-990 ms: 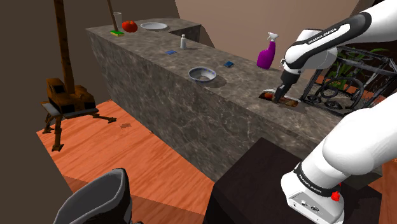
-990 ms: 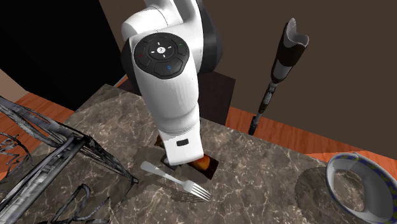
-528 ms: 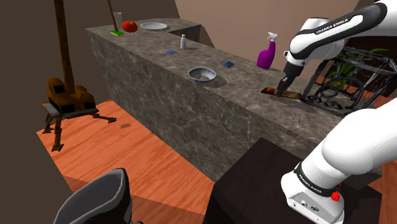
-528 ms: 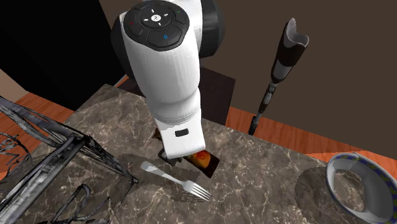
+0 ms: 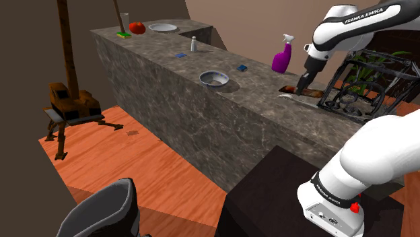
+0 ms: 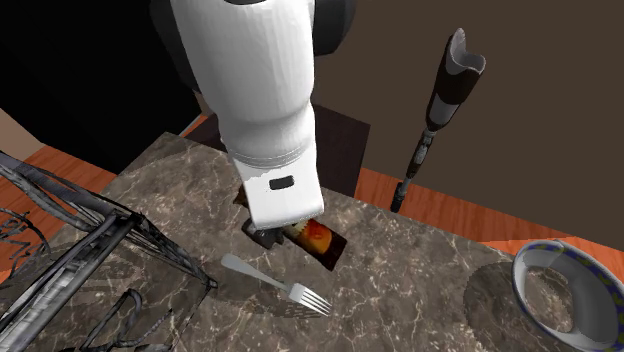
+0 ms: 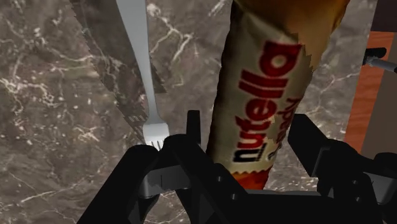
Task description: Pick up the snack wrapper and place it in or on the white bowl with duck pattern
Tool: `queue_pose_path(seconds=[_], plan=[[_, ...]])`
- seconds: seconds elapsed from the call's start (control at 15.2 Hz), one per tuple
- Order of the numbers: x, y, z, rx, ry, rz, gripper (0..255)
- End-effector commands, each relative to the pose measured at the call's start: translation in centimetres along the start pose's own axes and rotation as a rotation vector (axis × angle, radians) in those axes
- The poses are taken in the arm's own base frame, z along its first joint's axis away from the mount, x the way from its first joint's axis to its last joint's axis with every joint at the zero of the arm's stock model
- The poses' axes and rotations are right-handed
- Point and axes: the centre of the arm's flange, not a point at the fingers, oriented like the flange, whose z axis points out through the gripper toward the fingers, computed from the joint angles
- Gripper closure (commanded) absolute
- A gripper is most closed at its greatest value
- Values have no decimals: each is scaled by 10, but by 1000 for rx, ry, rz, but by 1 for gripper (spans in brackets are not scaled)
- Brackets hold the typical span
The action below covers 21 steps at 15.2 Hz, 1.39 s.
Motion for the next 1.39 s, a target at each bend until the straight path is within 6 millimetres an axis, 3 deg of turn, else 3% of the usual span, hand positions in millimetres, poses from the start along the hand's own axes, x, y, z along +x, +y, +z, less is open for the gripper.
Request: queue_pose_path(seconds=[0.0,0.13,1.32], plan=[[0,-1,-11,0,0,0,255],[0,-1,-21,0,0,0,255],[224,-79,-19,0,0,0,255]])
